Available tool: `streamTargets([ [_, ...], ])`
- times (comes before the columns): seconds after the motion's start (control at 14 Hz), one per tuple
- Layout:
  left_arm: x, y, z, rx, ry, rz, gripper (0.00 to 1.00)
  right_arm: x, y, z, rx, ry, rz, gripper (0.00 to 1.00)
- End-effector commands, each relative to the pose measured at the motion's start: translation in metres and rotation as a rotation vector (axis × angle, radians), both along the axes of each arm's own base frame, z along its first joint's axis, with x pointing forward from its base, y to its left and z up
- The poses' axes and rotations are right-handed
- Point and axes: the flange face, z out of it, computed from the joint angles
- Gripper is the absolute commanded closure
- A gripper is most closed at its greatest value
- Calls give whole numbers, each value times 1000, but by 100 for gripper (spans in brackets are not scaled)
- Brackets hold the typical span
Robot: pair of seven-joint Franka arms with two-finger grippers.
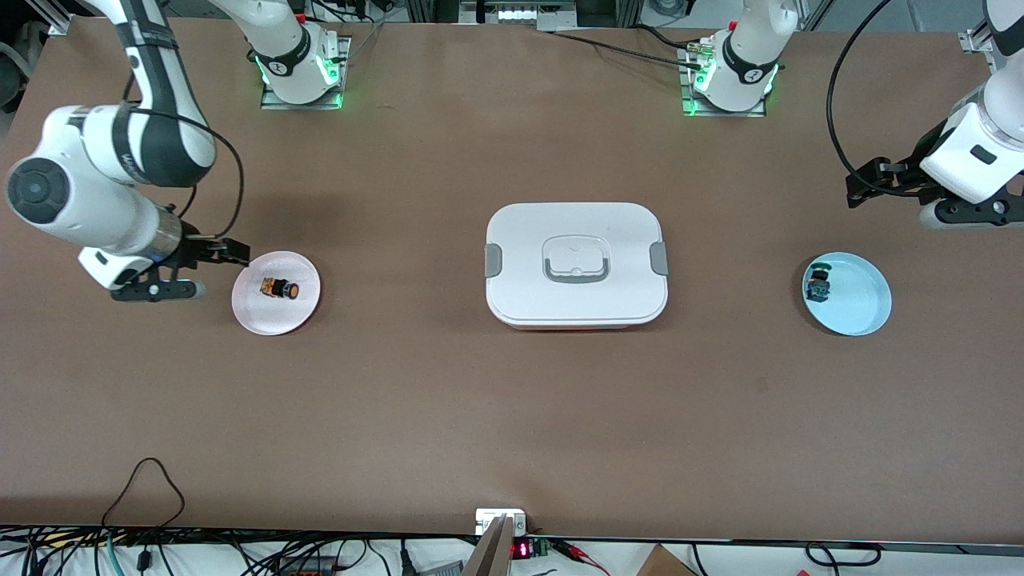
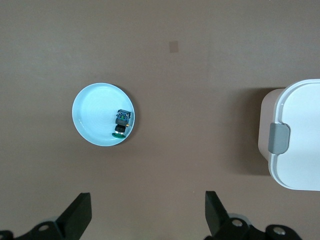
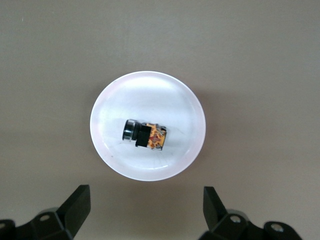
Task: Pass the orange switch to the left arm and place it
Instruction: 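Move the right gripper down over the orange switch on the white plate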
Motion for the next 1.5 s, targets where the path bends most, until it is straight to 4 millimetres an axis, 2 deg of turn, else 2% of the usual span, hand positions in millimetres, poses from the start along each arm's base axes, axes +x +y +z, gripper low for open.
streamTargets([
  [0.0,-3,0,5,-12,2,-22,0,5,-1,-41,4,1,8,0],
  [0.21,-3,0,5,-12,2,-22,0,-1,-1,-92,4,-2,64,0],
  [0.36,-3,-1,5,-12,1,-22,0,-2,0,-106,5,4,62,0],
  [0.79,-3,0,5,-12,2,-22,0,2,5,-135,28,-22,14,0],
  [1.0,-3,-1,5,-12,3,-24,0,0,7,-144,66,-9,-39,0],
  [1.29,-3,0,5,-12,2,-22,0,-10,5,-169,60,17,-55,0],
  [1.43,-3,-1,5,-14,3,-22,0,-14,4,-173,59,13,-59,0],
])
